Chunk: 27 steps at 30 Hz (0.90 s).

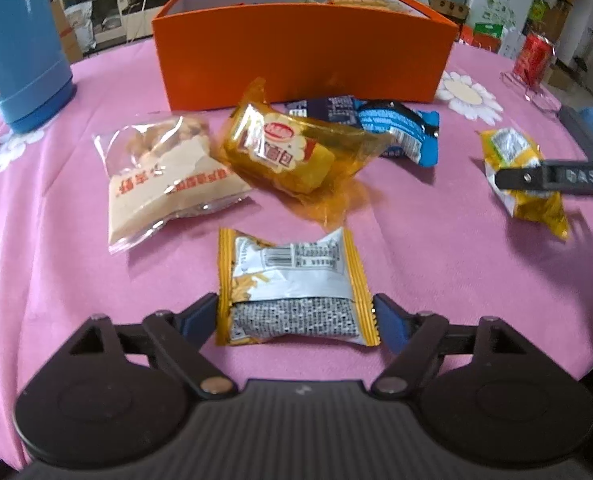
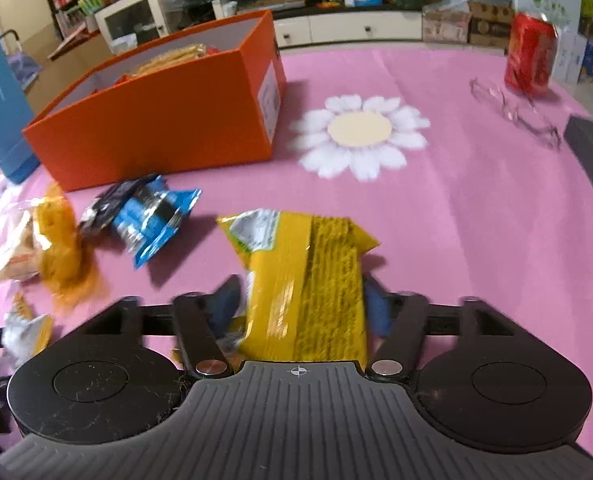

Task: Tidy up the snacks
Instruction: 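Grasp the yellow chip bag with the right tool while the left tool approaches the silver-yellow packet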

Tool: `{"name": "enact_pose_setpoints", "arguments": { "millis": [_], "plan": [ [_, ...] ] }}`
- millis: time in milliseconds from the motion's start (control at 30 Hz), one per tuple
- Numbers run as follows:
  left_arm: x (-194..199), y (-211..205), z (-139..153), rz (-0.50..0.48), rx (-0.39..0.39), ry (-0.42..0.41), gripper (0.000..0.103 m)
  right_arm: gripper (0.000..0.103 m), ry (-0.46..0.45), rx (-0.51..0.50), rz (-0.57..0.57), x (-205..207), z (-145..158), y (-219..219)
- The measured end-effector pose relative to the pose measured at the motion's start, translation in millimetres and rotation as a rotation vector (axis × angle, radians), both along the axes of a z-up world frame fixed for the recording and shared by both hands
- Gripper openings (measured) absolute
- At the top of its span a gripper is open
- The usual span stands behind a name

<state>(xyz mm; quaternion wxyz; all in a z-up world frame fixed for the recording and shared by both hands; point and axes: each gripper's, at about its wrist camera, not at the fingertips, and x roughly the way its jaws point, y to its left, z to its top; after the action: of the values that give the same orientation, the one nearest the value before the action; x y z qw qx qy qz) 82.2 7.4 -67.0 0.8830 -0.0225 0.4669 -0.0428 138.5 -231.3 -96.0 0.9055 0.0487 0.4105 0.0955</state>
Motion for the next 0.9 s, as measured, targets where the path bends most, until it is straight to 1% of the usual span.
{"name": "enact_pose_setpoints", "arguments": {
  "millis": [33,100,167,200,300,333,400,433,533,600,700,800,900],
  "plan": [
    [0,3,1,0.013,-0.012,-0.002,0.079,0.071,0.005,0.030,-0.007,-4,1,-3],
    [1,9,1,0.033,-0.028,0.001,0.079,0.075,-0.005,0.074,-0.025,-11,5,-7],
    [4,14,0,0.051,-0.033,0.007,0.079,0.082,-0.019,0.063,-0.029,-16,9,-4],
    [6,14,0,0.054,-0.034,0.005,0.080,0.083,-0.023,0.048,-0.025,-16,9,-1],
    [9,13,2,0.038,-0.047,0.003,0.083,0.084,-0.005,0.003,-0.011,-10,3,10],
    [10,12,1,0.029,-0.052,0.005,0.083,0.085,0.003,0.001,-0.012,-8,-1,12],
    [11,12,0,0.025,-0.037,0.005,0.085,0.087,-0.003,-0.011,-0.009,-7,-5,16],
    [12,12,-2,0.028,-0.024,0.005,0.096,0.087,-0.005,-0.028,-0.004,-7,-5,19],
    [19,15,-3,0.037,0.005,0.002,0.096,0.088,-0.011,-0.068,0.016,-8,-7,24],
    [21,15,-3,0.020,0.006,0.000,0.096,0.088,-0.011,-0.069,0.016,-10,-7,23],
    [24,13,-7,0.012,0.031,0.009,0.096,0.091,-0.016,-0.059,0.015,-11,-8,22],
    [23,10,-9,0.009,0.054,0.000,0.096,0.092,-0.020,-0.079,0.021,-10,-9,25],
    [21,9,-9,0.011,0.058,-0.008,0.096,0.092,-0.028,-0.096,0.027,-12,-10,27]
  ]
}}
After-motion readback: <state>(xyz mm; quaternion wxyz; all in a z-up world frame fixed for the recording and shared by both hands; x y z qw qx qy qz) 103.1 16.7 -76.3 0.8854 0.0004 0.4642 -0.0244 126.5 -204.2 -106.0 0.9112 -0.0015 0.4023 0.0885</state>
